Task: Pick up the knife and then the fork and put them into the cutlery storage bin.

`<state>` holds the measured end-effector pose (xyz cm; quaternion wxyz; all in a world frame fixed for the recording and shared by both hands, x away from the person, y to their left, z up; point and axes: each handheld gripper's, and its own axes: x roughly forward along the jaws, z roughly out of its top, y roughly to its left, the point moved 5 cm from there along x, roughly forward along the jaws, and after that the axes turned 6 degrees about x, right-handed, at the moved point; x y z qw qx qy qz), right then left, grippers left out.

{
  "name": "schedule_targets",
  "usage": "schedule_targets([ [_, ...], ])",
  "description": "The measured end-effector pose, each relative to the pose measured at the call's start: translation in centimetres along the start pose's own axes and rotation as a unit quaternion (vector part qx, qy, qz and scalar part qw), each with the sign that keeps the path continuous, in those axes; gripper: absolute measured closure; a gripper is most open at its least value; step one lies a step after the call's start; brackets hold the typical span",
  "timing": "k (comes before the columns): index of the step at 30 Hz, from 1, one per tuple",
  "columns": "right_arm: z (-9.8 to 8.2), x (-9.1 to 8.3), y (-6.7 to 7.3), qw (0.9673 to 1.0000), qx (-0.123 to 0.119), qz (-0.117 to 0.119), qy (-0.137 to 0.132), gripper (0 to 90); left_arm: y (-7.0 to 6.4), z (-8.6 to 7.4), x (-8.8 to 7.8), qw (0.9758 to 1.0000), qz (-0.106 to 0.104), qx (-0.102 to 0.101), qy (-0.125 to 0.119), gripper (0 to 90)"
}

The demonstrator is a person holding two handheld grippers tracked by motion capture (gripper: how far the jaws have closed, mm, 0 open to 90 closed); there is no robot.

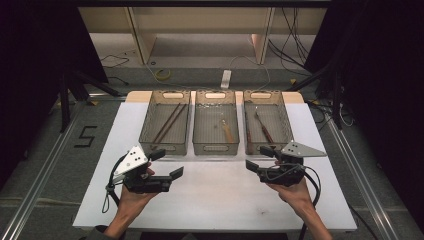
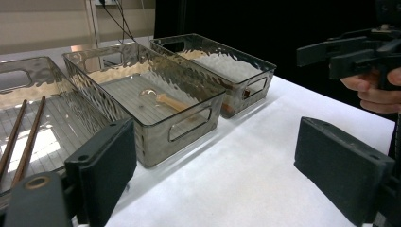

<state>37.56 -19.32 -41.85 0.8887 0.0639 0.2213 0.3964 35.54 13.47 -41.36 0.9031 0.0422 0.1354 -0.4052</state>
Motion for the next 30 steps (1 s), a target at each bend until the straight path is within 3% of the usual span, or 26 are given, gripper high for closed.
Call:
schedule_targets([
  [13, -1.6, -0.6, 0.9, 1.0, -0.004, 0.003, -0.007, 22.3, -0.1, 0.0, 0.0, 1.0, -0.006, -0.003, -0.002, 13.1],
  [21, -1.9, -1.1, 0.7, 0.9998, -0.004, -0.002, -0.019, 21.4, -0.3, 0.0, 0.0, 0.9999, -0.012, 0.002, 0.001, 13.2],
  [30, -3.0, -1.6, 0.4, 0.9998, 0.003, -0.011, -0.016, 19.5, -0.5, -0.3, 0.2, 0.9997, -0.019, 0.001, 0.013, 13.3],
])
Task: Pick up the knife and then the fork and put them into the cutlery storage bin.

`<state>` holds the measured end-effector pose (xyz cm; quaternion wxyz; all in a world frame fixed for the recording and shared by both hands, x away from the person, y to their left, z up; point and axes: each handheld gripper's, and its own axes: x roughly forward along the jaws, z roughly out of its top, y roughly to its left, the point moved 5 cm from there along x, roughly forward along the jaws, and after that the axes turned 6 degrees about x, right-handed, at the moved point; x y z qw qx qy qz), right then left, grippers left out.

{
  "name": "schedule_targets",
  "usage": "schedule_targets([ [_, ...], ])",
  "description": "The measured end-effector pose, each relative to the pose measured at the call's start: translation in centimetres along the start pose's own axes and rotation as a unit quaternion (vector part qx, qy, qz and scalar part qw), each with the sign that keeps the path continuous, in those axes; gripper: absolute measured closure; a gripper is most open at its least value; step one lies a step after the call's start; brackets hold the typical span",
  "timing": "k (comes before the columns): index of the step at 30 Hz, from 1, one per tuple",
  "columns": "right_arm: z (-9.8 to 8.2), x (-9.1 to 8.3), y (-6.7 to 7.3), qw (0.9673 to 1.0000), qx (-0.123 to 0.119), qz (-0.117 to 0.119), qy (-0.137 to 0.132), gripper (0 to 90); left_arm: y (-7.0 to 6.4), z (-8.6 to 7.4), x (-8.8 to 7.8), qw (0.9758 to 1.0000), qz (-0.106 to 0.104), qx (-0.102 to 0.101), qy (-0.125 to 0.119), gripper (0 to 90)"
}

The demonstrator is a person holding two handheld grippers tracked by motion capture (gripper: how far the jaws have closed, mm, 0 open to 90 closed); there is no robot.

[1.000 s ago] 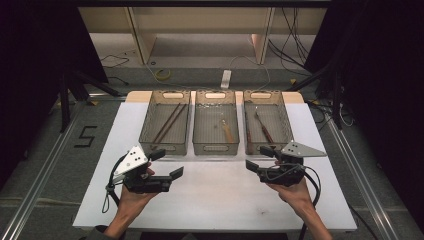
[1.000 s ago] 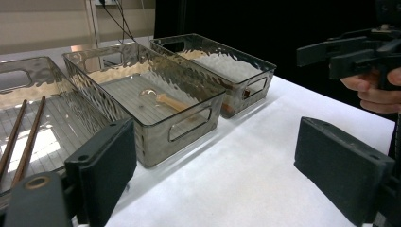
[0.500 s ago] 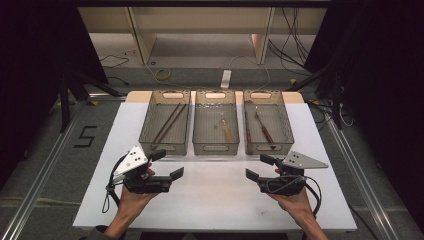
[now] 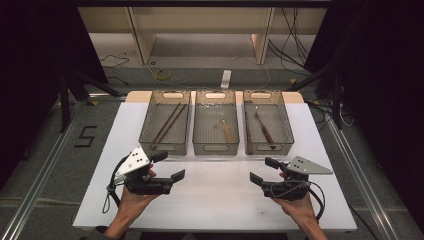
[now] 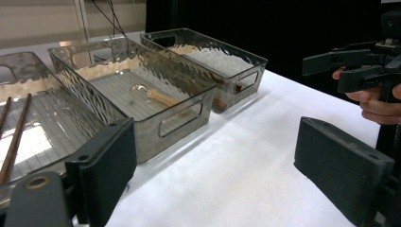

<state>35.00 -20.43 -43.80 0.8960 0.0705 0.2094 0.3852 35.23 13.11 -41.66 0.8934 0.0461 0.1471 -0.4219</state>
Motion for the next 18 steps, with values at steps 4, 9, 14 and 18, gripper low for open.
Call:
schedule_targets([
  [4, -0.32, -0.21, 0.05, 1.0, -0.004, -0.004, -0.001, 18.3, -0.1, -0.03, 0.05, 1.0, -0.003, 0.003, 0.003, 13.2],
  [9, -0.31, -0.23, -0.07, 1.0, -0.003, -0.009, -0.001, 17.6, -0.09, -0.02, 0.14, 1.0, -0.004, 0.002, 0.003, 13.3],
  [14, -0.27, -0.21, -0.15, 0.9999, -0.004, -0.012, -0.003, 17.4, -0.1, -0.02, 0.17, 1.0, -0.004, 0.003, 0.004, 13.3],
  [18, -0.26, -0.17, -0.12, 0.9999, -0.006, -0.012, -0.003, 17.4, -0.1, -0.01, 0.16, 1.0, -0.004, 0.003, 0.003, 13.3],
])
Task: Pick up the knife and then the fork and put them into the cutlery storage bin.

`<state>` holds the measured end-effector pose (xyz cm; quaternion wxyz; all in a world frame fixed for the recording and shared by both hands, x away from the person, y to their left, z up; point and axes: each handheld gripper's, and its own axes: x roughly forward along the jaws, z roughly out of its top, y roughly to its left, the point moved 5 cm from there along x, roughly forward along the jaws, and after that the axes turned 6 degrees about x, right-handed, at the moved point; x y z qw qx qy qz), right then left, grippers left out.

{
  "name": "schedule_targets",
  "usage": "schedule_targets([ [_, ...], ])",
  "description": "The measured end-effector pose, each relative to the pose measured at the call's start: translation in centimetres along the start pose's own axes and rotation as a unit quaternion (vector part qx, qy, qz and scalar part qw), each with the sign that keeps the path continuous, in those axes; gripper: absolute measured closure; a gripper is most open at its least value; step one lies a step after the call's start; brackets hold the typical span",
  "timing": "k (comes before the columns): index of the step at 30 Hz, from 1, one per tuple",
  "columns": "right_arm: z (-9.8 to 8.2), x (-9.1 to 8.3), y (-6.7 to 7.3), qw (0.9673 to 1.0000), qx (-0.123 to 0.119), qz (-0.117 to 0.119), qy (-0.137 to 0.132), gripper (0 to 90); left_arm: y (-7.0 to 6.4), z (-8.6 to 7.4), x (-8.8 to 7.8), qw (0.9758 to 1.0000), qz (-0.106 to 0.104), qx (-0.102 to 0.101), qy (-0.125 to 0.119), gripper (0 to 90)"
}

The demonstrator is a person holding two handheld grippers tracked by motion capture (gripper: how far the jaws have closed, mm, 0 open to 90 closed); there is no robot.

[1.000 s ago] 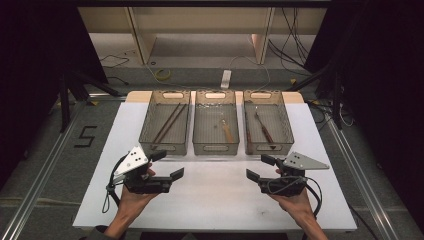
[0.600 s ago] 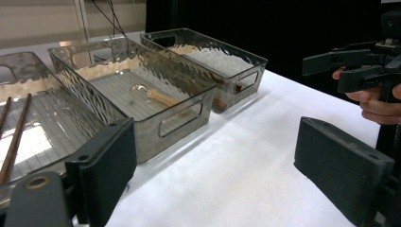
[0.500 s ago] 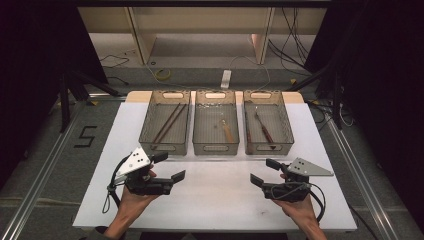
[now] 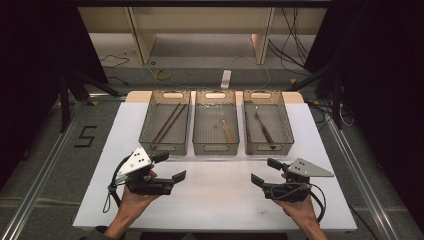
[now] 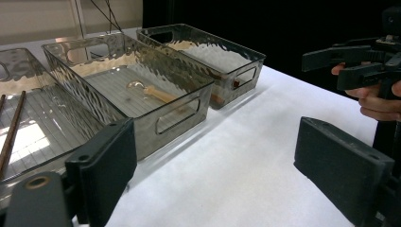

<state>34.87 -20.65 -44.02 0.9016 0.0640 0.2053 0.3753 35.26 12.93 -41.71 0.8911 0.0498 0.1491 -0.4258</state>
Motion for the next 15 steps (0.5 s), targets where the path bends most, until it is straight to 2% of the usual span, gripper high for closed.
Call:
schedule_targets([
  [15, -0.08, 0.15, 0.04, 0.9999, -0.004, -0.002, 0.009, 17.5, -0.01, 0.01, 0.02, 1.0, 0.0, 0.001, 0.001, 13.3],
])
